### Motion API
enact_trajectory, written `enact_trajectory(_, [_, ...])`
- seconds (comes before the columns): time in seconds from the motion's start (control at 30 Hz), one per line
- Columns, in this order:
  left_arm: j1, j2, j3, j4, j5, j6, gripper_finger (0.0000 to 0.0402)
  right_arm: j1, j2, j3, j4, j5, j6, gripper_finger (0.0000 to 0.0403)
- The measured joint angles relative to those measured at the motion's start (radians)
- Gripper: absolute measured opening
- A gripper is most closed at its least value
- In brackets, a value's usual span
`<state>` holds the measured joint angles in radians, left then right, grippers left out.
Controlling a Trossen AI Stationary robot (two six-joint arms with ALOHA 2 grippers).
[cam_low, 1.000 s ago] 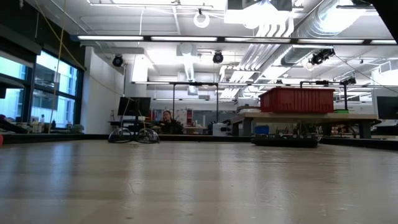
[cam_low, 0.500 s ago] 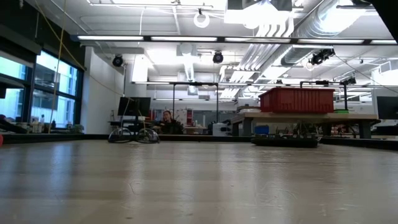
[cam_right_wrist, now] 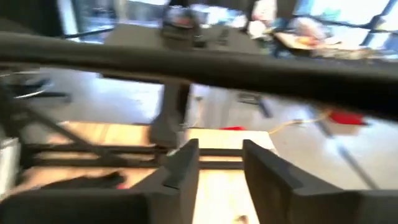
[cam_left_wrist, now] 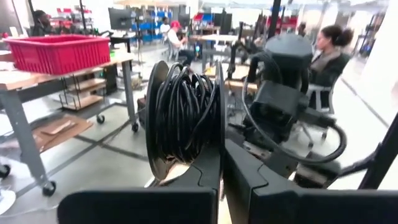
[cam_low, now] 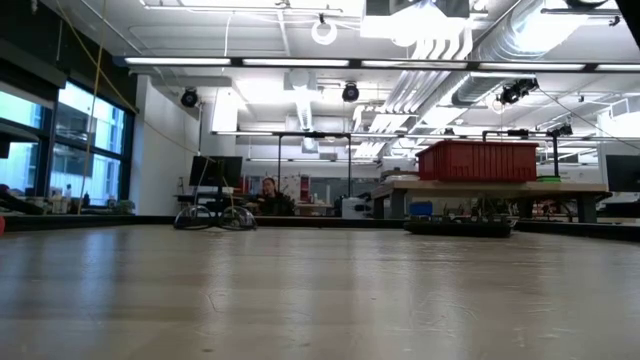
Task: Coil cords
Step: Coil the black wire on the black spool
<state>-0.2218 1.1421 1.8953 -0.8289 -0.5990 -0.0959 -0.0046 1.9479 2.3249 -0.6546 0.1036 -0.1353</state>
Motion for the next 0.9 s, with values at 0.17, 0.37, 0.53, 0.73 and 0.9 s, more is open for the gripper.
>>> enact_trajectory(0.17, [0.000, -0.001, 0.000, 0.040, 0.013, 0.020, 0.0001, -0.010, 0.019, -0.002, 0.095, 0.169, -0.054, 0.0166])
enact_trajectory(0.37, [-0.001, -0.004, 0.000, 0.067, 0.014, 0.022, 0.0001, -0.052, 0.027, -0.002, 0.180, 0.264, -0.045, 0.0183])
enact_trajectory(0.53, [-0.001, -0.005, 0.000, 0.066, 0.014, 0.022, 0.0001, -0.072, 0.028, -0.002, 0.246, 0.258, -0.027, 0.0183])
enact_trajectory(0.73, [-0.001, -0.005, 0.000, 0.065, 0.025, 0.022, 0.0001, -0.083, 0.028, -0.002, 0.311, 0.159, -0.015, 0.0183])
enact_trajectory(0.9, [-0.002, -0.006, 0.000, 0.067, 0.042, 0.021, 0.0001, -0.091, 0.027, -0.002, 0.341, 0.150, -0.027, 0.0183])
